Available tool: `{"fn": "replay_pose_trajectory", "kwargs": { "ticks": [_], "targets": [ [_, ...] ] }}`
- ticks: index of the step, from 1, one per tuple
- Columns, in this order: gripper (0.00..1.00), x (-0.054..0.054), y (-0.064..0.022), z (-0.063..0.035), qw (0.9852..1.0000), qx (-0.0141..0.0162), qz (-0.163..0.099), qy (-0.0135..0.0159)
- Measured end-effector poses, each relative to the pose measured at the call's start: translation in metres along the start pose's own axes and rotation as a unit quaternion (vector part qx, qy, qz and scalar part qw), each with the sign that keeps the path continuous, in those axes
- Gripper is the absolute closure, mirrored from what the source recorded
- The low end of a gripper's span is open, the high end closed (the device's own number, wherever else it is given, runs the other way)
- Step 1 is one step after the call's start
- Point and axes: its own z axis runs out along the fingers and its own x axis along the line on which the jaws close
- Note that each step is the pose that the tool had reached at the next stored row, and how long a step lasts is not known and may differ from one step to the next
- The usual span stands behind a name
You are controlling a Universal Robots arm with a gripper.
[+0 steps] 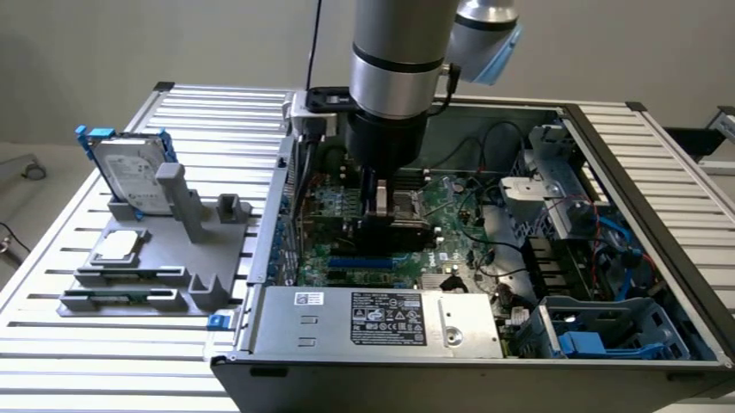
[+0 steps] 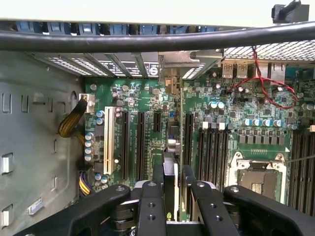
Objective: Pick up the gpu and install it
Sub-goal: 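Insert the gpu into the slot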
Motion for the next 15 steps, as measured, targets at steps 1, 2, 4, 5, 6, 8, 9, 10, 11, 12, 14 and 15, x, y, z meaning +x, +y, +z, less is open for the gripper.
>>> {"fn": "replay_pose_trajectory", "kwargs": {
  "ticks": [1,2,4,5,6,8,9,10,11,12,14,15],
  "targets": [
    [0.74,0.0001,0.0002,0.0006,1.0000,0.0000,0.000,-0.0001],
    [0.74,0.0003,0.0008,0.0012,1.0000,0.0000,0.000,-0.0002],
    [0.74,0.0010,0.0015,0.0021,1.0000,0.0000,0.000,-0.0012],
    [0.74,0.0014,0.0017,0.0025,1.0000,0.0000,0.000,-0.0016],
    [0.74,0.0017,0.0018,0.0028,1.0000,0.0000,0.000,-0.0023],
    [0.74,0.0021,0.0020,0.0037,1.0000,0.0001,0.001,-0.0054],
    [0.74,0.0021,0.0025,0.0044,1.0000,0.0002,0.001,-0.0071],
    [0.74,0.0021,0.0026,0.0050,1.0000,0.0002,0.002,-0.0087],
    [0.74,0.0023,0.0031,0.0055,0.9999,0.0002,0.003,-0.0098],
    [0.74,0.0027,0.0033,0.0056,0.9999,0.0002,0.003,-0.0100],
    [0.74,0.0044,0.0034,0.0058,0.9999,0.0002,0.003,-0.0100],
    [0.74,0.0048,0.0036,0.0060,0.9999,0.0002,0.004,-0.0100]
  ]
}}
